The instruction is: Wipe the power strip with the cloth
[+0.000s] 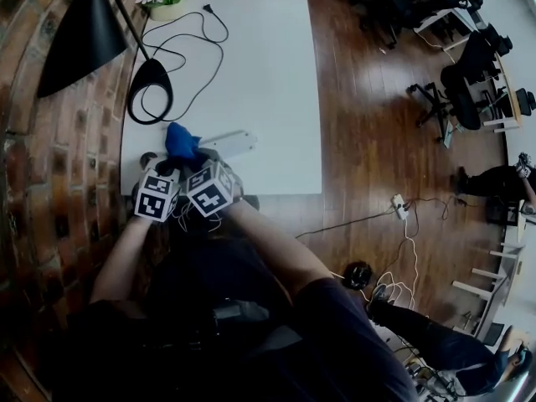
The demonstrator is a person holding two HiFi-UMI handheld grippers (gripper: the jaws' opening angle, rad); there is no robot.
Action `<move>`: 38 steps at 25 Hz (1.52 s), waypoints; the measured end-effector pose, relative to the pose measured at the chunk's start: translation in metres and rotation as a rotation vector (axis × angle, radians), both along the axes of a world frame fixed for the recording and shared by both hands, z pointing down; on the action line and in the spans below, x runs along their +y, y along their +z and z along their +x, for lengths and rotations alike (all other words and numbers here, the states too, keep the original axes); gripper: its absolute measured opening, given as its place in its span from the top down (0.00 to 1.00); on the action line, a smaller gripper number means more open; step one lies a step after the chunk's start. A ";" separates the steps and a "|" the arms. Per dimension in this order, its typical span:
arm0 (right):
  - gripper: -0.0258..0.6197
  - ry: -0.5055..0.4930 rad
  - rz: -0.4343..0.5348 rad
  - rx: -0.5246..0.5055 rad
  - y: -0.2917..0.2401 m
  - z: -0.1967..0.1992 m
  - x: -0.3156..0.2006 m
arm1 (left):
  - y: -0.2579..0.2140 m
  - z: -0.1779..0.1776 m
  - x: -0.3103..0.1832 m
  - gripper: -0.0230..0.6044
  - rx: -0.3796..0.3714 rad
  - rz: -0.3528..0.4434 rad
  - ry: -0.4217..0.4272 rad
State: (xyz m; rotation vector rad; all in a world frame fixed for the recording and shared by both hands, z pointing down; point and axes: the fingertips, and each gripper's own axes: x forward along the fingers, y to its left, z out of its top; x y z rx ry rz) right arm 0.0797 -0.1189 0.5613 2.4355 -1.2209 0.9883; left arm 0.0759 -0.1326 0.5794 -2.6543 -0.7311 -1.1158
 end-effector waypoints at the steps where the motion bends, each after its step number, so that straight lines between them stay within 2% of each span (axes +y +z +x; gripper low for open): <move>1: 0.83 -0.006 -0.001 0.003 0.000 0.000 0.000 | 0.001 0.001 -0.002 0.95 0.007 0.005 0.000; 4: 0.83 -0.040 -0.025 0.042 0.001 0.000 0.000 | -0.001 0.003 -0.001 0.95 0.026 0.008 -0.003; 7: 0.83 -0.058 -0.029 0.071 0.001 -0.002 0.001 | -0.003 -0.002 0.004 0.95 0.014 0.016 0.012; 10: 0.83 -0.059 -0.023 0.069 0.000 -0.002 0.000 | -0.004 0.001 0.002 0.95 0.027 0.038 0.017; 14: 0.83 -0.055 -0.013 0.067 0.000 -0.001 0.002 | -0.003 -0.005 0.006 0.95 -0.012 0.031 0.024; 21: 0.83 -0.053 -0.018 0.079 -0.001 0.000 0.010 | 0.001 -0.002 0.003 0.94 0.020 0.044 0.015; 28: 0.82 0.015 -0.029 0.092 0.000 0.013 0.042 | 0.008 -0.002 -0.002 0.94 0.023 0.052 0.021; 34: 0.82 0.121 -0.047 0.089 0.001 0.033 0.089 | 0.008 -0.003 -0.003 0.94 0.029 0.054 0.023; 38: 0.82 0.120 -0.067 0.082 0.002 0.036 0.097 | 0.009 -0.003 -0.002 0.94 0.032 0.054 0.028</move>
